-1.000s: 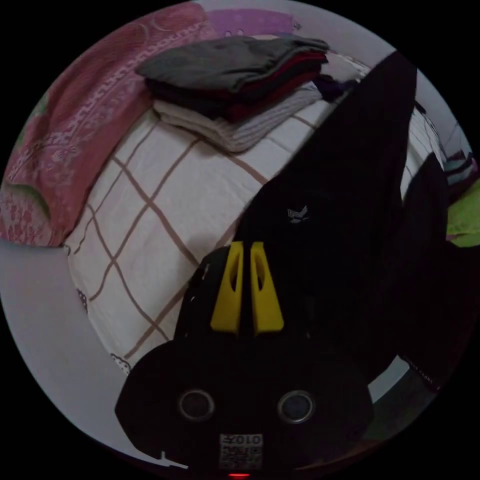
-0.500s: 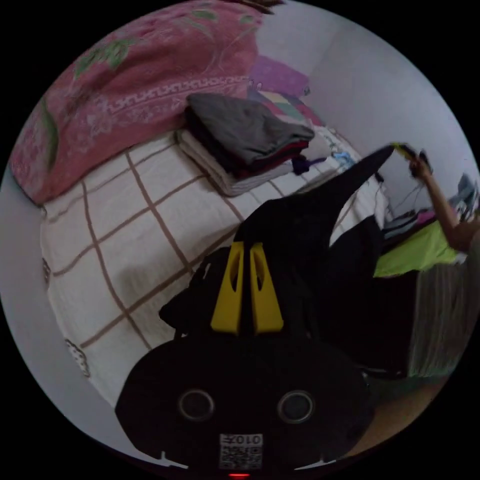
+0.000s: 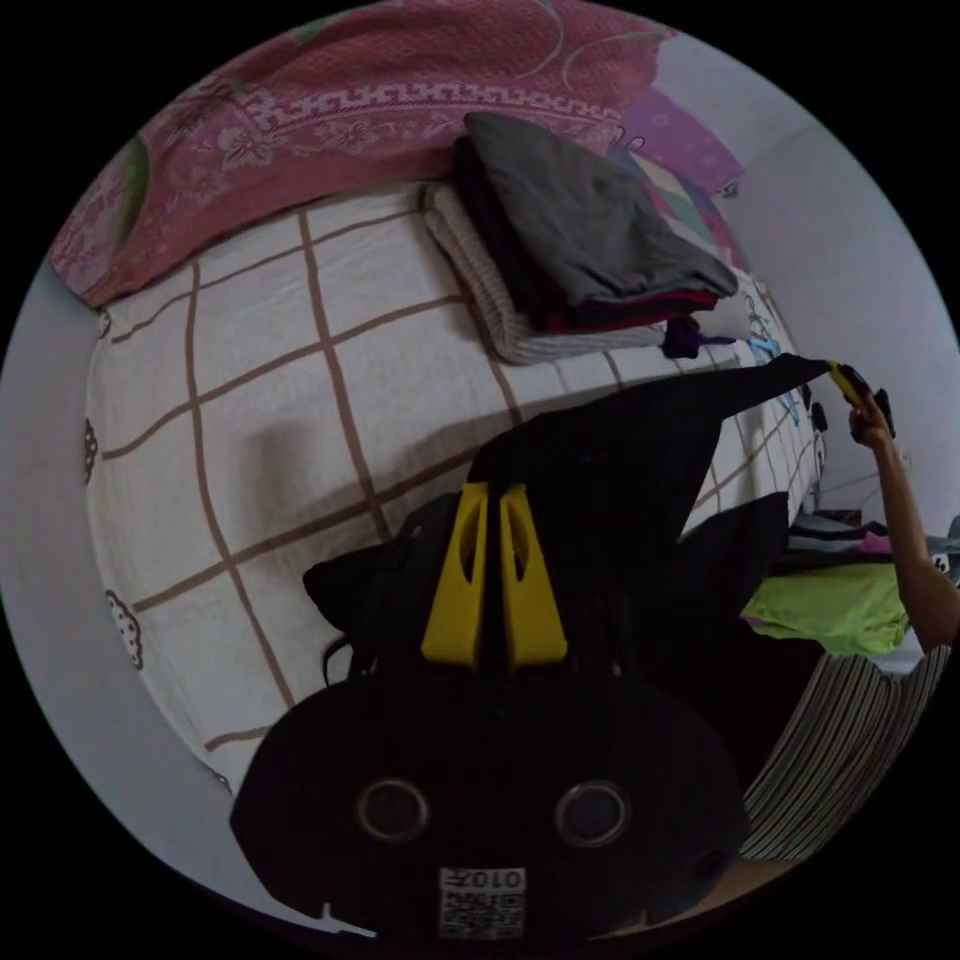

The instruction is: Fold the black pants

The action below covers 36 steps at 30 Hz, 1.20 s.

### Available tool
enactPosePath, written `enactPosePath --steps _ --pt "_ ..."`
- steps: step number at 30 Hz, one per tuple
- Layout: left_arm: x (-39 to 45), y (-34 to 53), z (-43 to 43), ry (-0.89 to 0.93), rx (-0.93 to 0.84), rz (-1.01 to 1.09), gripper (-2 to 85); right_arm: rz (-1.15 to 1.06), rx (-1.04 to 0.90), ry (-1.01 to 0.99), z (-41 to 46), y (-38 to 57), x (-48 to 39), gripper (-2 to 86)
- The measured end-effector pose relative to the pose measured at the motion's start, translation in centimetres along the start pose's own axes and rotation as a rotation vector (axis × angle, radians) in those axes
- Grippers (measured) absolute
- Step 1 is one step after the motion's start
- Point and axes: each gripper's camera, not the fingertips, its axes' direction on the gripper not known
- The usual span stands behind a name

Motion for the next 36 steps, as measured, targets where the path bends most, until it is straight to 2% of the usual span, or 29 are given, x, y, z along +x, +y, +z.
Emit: enactPosePath --steps 4,8,13,16,19,21,23,30,36 --pt "0.1 1.4 -1.5 -0.006 0.055 0.057 0.0 -0.058 0.055 -0.013 -1.8 0.9 -0.4 3.4" --pt "1.6 5.8 -3.9 -0.027 0.197 0.147 0.0 -0.185 0.135 -0.006 -6.3 5.4 0.0 3.5" --pt "2.6 11.5 -5.9 -0.018 0.326 0.214 0.0 -0.211 0.239 -0.143 -12.6 11.8 2.3 3.4" --pt "2.6 13.2 -7.1 0.029 0.361 0.249 -0.1 -0.219 0.284 -0.120 -14.4 13.2 2.7 3.4" --pt "2.2 12.0 -7.2 0.043 0.331 0.238 0.0 -0.210 0.236 -0.072 -11.9 11.9 3.3 3.4" --pt "2.0 9.6 -5.8 0.016 0.258 0.202 -0.1 -0.210 0.197 0.048 -8.7 10.6 3.7 3.5" --pt "1.7 7.6 -4.0 0.002 0.205 0.129 -0.1 -0.150 0.087 0.284 -2.7 8.7 5.6 3.6" --pt "1.4 1.2 0.5 -0.069 0.086 -0.071 0.0 0.027 0.023 0.209 7.1 4.4 9.6 3.5" --pt "0.8 -0.2 3.0 -0.104 -0.004 -0.162 0.2 0.005 -0.094 0.321 12.5 1.6 9.2 3.5"
